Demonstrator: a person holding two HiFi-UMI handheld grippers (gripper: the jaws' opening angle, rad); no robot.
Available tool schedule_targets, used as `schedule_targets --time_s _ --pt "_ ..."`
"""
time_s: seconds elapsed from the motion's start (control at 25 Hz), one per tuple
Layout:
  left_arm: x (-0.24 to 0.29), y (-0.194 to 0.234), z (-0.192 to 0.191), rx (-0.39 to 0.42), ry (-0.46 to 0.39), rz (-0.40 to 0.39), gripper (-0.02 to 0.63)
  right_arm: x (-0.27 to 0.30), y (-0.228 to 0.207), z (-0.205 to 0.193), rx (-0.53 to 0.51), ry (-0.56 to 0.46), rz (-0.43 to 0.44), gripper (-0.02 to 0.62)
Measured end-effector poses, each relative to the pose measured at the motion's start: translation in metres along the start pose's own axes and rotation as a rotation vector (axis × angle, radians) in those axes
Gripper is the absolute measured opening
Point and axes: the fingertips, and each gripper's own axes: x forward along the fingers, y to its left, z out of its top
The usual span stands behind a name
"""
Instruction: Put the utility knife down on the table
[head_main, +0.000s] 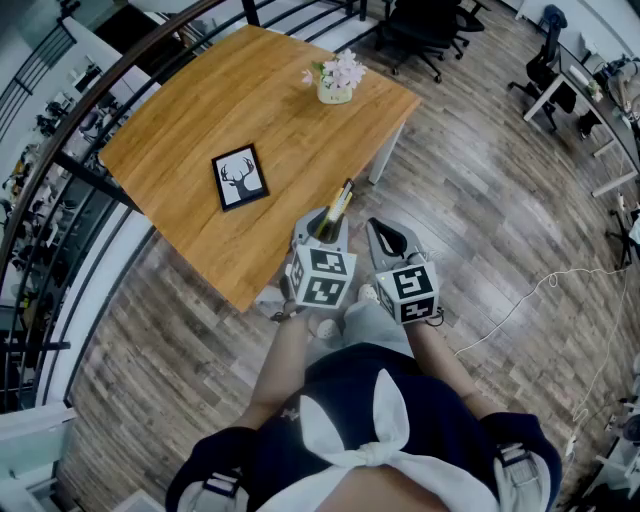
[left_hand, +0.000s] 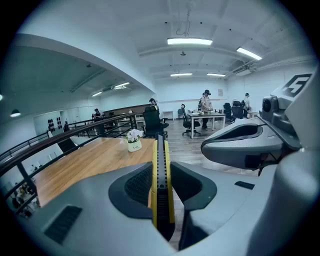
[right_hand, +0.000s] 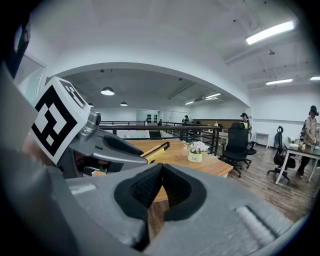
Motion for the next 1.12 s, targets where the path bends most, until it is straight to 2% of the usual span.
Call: schedule_targets --time_s 0.24,0.88,1.12 --pt "0.036 -0.001 0.014 -0.005 0.016 0.011 0.126 0.019 -0.027 0.0 -0.017 -0.018 0.034 -0.003" --pt "0.151 0.002 0.088 -0.021 0.034 0.098 0.126 0.069 -0.16 0.015 -0.018 -0.043 0.099 -0.002" --pt "0.172 -0.003 0.109 -0.031 0.032 0.135 0.126 0.071 -0.195 0.011 -0.007 -0.043 0.116 -0.002"
